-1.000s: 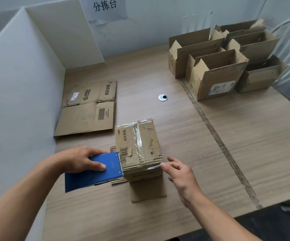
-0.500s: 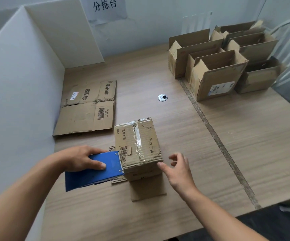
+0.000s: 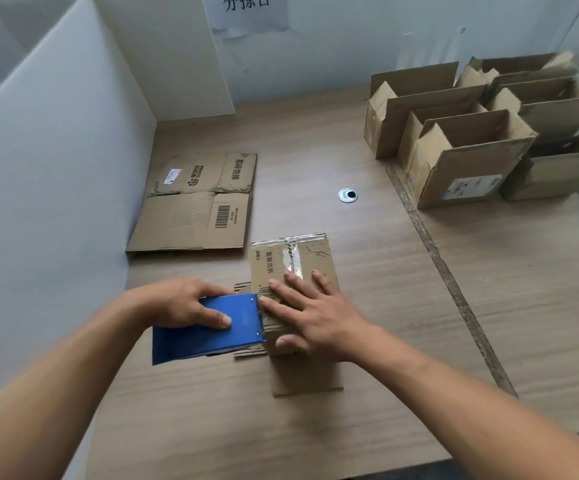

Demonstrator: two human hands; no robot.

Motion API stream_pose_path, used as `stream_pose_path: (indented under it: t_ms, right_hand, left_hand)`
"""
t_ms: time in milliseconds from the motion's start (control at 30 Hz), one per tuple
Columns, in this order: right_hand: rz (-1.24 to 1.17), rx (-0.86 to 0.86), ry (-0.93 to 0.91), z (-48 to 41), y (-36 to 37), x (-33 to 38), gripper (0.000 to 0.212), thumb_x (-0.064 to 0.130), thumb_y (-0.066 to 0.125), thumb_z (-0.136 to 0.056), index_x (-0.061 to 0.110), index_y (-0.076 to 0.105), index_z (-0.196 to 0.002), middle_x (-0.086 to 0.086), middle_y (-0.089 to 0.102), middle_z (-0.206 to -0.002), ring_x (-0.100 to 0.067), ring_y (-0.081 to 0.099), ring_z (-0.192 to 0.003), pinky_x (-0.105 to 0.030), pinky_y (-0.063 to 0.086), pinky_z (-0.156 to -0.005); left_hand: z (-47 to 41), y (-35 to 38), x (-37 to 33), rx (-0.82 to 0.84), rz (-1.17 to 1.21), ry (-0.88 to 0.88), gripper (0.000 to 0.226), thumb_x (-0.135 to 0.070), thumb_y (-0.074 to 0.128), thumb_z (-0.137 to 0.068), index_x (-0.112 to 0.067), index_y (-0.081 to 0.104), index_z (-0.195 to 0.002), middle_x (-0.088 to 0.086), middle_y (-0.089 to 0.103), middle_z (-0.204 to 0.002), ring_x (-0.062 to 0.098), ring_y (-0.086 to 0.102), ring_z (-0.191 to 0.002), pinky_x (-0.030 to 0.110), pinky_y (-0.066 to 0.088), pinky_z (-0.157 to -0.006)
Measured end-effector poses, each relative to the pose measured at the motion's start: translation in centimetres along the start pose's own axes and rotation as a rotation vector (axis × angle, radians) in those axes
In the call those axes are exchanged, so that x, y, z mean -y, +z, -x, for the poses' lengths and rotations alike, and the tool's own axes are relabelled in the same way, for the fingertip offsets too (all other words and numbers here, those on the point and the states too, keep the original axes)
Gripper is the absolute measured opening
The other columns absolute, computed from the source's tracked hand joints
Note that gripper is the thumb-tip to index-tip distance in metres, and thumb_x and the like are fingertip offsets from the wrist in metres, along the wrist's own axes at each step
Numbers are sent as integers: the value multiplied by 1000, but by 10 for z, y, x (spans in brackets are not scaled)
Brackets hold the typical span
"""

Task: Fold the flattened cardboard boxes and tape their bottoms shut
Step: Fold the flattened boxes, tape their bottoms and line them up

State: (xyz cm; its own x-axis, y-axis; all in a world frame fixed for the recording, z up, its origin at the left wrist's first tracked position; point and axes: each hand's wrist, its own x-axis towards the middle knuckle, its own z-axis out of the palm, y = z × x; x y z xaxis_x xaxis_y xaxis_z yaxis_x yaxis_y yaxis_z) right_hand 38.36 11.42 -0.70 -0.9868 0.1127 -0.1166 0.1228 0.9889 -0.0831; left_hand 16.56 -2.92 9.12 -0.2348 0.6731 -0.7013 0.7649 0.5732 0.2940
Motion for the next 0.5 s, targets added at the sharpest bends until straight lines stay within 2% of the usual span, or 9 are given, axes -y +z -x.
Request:
stream_pose_path:
  t_ms: [133, 233, 300, 367, 433, 500]
  right_hand:
    - [17, -10, 40, 2, 3, -6, 63, 67, 6, -98, 41, 35, -148, 4, 45, -153, -24, 46, -139, -56, 40, -106]
    - [17, -39, 44, 1, 7, -5, 58, 66, 15, -98, 46, 40, -145, 6, 45, -153, -23, 47, -138, -56, 42, -106]
    - [18, -52, 53, -1, 9, -4, 56, 66, 21, -96, 48, 38, -146, 7, 44, -154, -23, 45, -140, -53, 39, -109]
    - [31, -71, 49, -1, 9, -4, 55, 66, 18, -97, 48, 30, -148, 7, 42, -155, -23, 43, -141, -51, 28, -110]
    - [43, -95, 49, -2, 10, -4, 55, 66, 19, -97, 47, 28, -148, 6, 43, -154, -23, 44, -140, -50, 24, -109]
    - [47, -99, 61, -2, 8, -3, 55, 65, 23, -97, 47, 27, -149, 6, 42, -155, -23, 44, -140, -49, 23, -110]
  left_hand:
    - [2, 0, 12, 21, 108, 47, 48, -66, 70, -72, -57, 59, -118, -26, 68, -110, -1, 63, -102, 28, 45, -96]
    - [11, -3, 23, 36, 181, 69, 35, -49, 73, -85, -52, 62, -118, -25, 70, -106, -6, 64, -96, 21, 47, -91]
    - [16, -5, 31, 51, 227, 96, 35, -49, 73, -84, -50, 63, -118, -23, 70, -108, 0, 65, -101, 29, 48, -98]
    - [20, -5, 40, 80, 239, 99, 39, -53, 72, -81, -50, 64, -119, -22, 70, -111, 3, 66, -104, 35, 48, -101]
    - [25, -4, 49, 90, 263, 81, 36, -47, 74, -85, -50, 63, -120, -22, 70, -110, 1, 66, -102, 31, 49, -98]
    - [29, -6, 57, 91, 251, 83, 31, -39, 72, -89, -51, 63, -116, -27, 70, -104, -4, 65, -97, 21, 48, -89]
